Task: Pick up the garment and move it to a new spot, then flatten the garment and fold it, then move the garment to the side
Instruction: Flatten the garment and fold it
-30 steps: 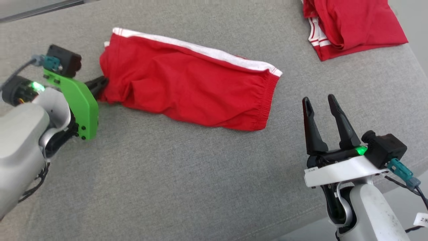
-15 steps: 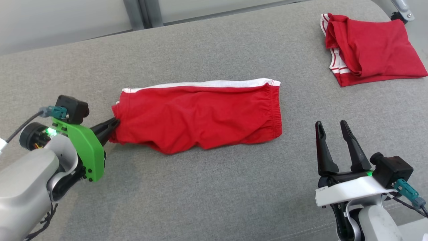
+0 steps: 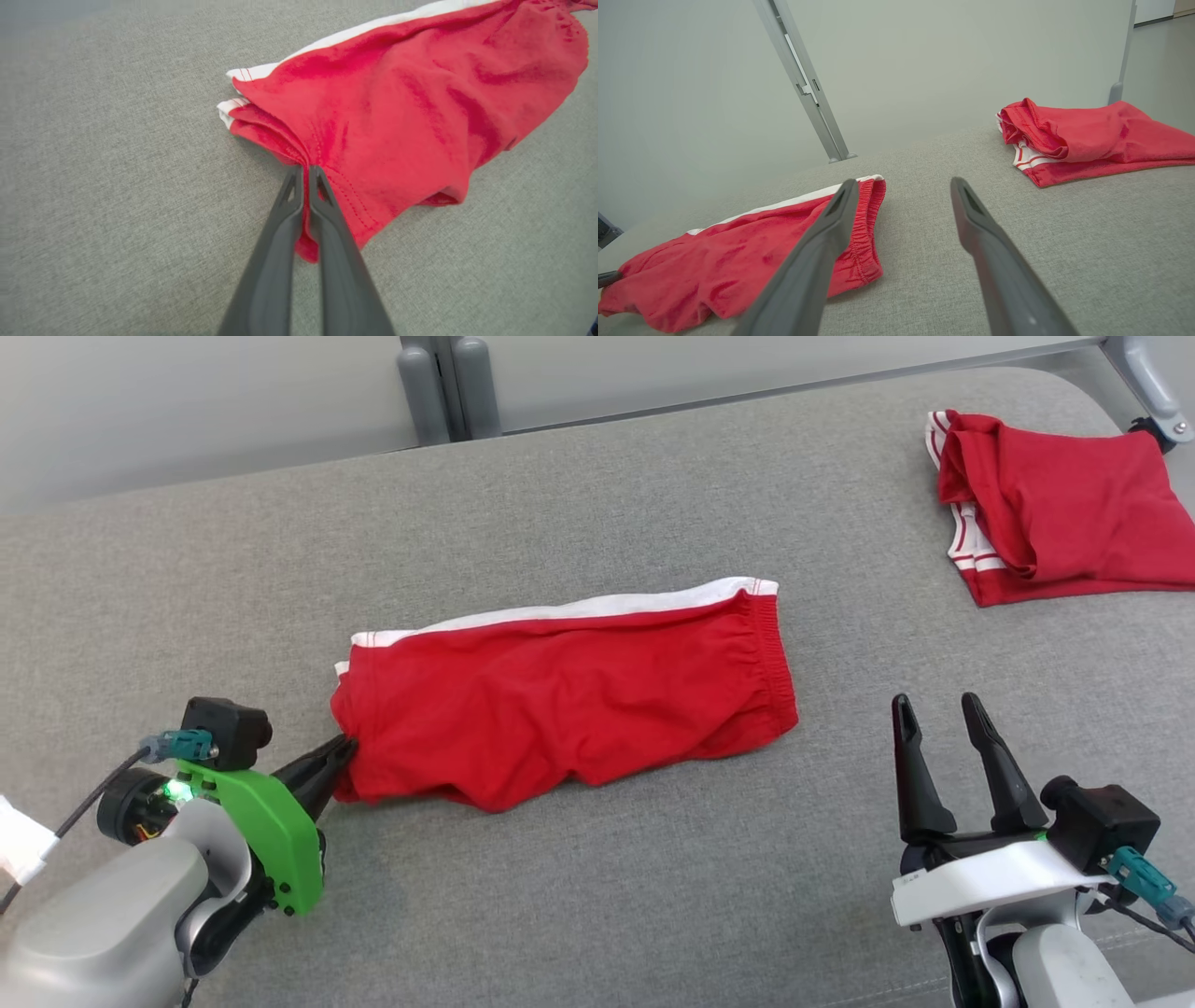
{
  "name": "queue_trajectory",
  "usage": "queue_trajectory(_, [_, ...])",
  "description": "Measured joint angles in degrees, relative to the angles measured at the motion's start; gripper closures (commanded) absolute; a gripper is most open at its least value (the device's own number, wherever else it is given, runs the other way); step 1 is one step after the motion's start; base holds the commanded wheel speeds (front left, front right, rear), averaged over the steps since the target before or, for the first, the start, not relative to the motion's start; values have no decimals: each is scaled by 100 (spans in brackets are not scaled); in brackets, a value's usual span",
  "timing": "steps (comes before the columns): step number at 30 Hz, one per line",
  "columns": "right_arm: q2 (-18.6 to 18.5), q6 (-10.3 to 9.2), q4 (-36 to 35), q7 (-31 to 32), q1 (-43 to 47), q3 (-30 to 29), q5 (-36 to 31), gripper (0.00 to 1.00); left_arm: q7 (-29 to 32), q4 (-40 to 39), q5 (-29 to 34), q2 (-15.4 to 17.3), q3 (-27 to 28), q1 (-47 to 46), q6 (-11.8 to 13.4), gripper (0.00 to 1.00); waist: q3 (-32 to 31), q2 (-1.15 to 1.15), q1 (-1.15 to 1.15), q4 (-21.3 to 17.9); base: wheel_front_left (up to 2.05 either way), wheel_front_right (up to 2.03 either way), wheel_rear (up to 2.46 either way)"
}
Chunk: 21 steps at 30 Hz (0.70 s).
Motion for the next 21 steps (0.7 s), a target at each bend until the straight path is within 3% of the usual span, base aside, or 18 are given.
queue_trajectory(9, [-38, 0, -19, 33, -15, -15, -13, 0, -755, 414, 387, -445, 481, 118, 256, 0, -164, 0, 0, 186, 0, 0, 0])
queue_trajectory(21, [-44, 0, 32, 23, -5, -58, -13, 0, -781, -415, 2374, -1037, 3462, 1277, 706, 0, -430, 0, 0, 460, 0, 0, 0])
